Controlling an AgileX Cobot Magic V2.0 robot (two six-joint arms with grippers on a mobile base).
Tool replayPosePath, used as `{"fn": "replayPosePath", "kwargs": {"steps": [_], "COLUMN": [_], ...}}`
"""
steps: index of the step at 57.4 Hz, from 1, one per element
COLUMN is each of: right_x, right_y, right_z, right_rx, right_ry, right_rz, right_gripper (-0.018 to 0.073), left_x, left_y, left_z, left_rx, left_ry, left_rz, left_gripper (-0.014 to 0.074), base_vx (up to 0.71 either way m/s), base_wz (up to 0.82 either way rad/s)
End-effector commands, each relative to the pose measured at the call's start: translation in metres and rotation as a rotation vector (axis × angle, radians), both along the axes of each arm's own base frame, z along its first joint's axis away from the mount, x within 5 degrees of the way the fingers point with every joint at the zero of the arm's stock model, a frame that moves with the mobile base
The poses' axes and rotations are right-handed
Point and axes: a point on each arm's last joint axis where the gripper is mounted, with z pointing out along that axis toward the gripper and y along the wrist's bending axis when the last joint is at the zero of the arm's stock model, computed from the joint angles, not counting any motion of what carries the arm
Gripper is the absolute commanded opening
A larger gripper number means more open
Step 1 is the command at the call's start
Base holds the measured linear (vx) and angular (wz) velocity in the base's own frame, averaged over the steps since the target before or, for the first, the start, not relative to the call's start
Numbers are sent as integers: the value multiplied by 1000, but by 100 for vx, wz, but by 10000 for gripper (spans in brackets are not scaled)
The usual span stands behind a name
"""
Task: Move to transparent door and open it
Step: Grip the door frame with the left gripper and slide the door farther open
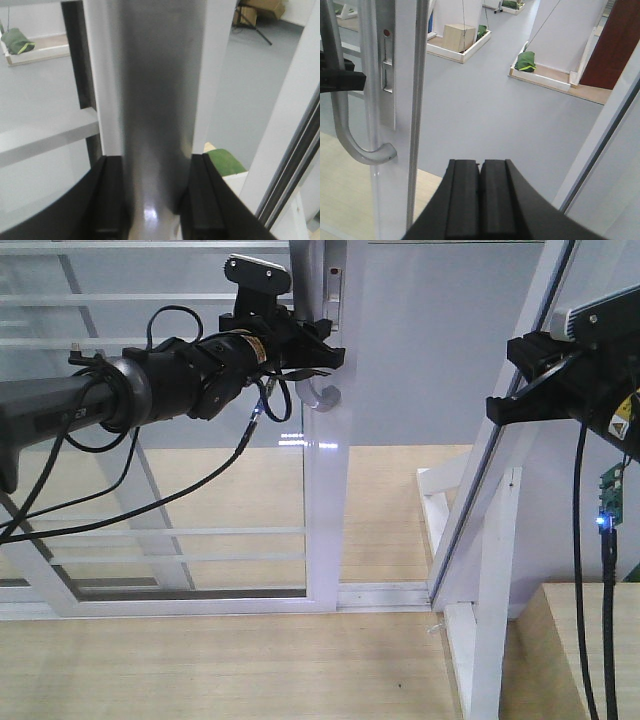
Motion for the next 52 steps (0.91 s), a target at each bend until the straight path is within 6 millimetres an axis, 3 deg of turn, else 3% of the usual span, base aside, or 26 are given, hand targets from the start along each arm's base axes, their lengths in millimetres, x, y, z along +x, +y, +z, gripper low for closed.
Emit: {"fn": "replayPosePath", "kwargs": {"steps": [1,15,34,52], "right_x": [0,0,0,0], "right_y": [1,1,1,1], "right_z": [21,21,21,21], "right_rx": [25,25,27,27], "right_ry": [-110,-110,-110,-111], "right_rz": [21,21,21,21], "right_gripper": [-6,-6,-6,-6], "left_x": [0,-2,-6,-4], "left_y": [23,34,62,90], "left_z": [62,70,93,101], "left_rx": [-104,-73,-40,-12], "left_ry": [-114,-72,-46,-18], "left_rz": [55,89,157,226], "left_gripper": [-3,-3,-3,-3], "base_vx": [0,0,0,0], "base_wz": [0,0,0,0]}}
